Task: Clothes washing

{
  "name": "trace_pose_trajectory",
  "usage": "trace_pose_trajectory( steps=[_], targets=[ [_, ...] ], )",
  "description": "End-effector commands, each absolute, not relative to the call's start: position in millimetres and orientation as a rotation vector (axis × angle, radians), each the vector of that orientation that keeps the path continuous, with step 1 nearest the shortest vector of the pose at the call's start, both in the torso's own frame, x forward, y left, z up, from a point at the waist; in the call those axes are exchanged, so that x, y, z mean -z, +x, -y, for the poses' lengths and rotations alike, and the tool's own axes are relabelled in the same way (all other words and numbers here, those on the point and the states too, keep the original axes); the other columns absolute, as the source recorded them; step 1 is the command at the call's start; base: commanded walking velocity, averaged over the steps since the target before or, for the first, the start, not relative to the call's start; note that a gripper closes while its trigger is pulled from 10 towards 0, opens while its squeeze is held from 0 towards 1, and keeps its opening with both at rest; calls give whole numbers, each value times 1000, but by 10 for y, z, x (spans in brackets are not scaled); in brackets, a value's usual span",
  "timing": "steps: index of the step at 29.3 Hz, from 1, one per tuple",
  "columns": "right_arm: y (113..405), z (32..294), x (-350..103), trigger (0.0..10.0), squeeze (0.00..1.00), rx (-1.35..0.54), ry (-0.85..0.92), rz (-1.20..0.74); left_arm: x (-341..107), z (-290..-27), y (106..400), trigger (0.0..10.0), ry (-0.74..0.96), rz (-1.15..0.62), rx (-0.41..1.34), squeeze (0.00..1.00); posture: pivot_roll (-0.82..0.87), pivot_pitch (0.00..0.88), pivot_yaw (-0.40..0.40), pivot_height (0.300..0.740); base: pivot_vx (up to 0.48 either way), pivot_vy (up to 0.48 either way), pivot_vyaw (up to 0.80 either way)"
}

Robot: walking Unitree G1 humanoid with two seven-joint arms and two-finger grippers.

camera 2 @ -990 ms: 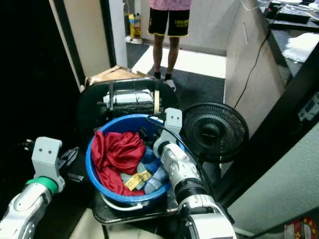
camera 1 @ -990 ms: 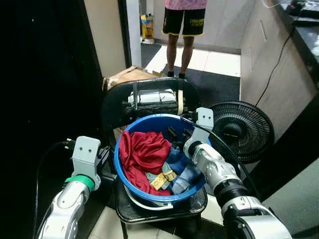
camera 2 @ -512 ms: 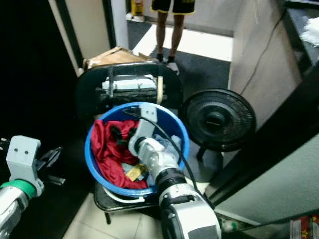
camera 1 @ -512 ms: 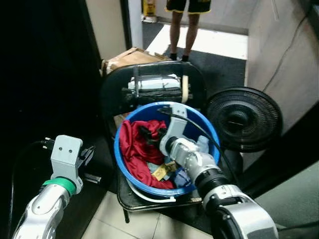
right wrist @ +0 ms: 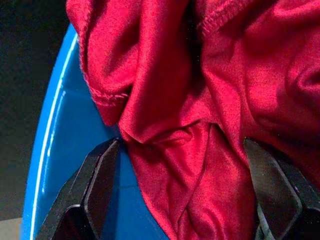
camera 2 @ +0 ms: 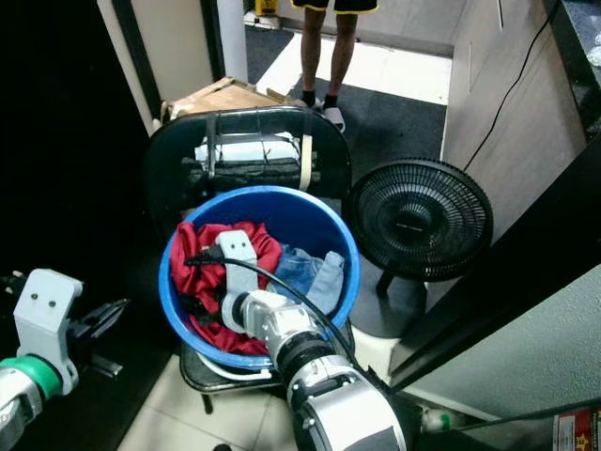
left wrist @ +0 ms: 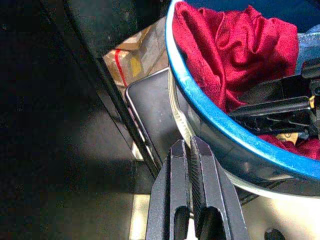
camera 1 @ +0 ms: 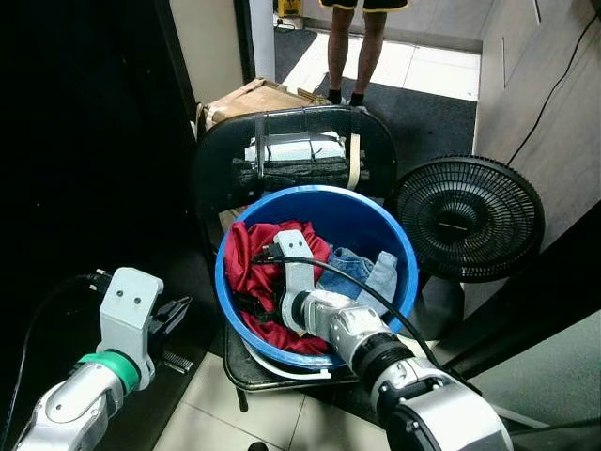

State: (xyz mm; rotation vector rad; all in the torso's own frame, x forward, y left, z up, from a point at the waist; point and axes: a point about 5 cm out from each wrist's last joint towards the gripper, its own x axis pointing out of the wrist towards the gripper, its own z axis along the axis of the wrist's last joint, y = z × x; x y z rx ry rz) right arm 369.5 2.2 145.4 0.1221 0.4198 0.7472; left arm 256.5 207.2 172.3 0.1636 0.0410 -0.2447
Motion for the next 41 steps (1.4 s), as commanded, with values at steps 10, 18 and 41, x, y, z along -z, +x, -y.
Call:
trace_pose_trajectory(
  steps=[10, 18, 41],
  targets=[
    [3627, -53, -1268, 10000, 0, -626, 73, -366, -1645, -2063, 2495, 10000, 145, -109, 283, 0, 75, 311, 114, 740, 0, 0, 0],
    [3527, -78, -1122, 10000, 0, -762, -386, -270, -1653, -2042, 2504, 10000, 136, -116, 301, 0, 76, 306, 112, 740, 0, 0, 0],
    [3278, -175, -871, 0, 0, -1074, -380, -538, -1649, -1953, 2546, 10000, 139, -115, 362, 0, 61, 284, 111, 740, 0, 0, 0]
  ],
)
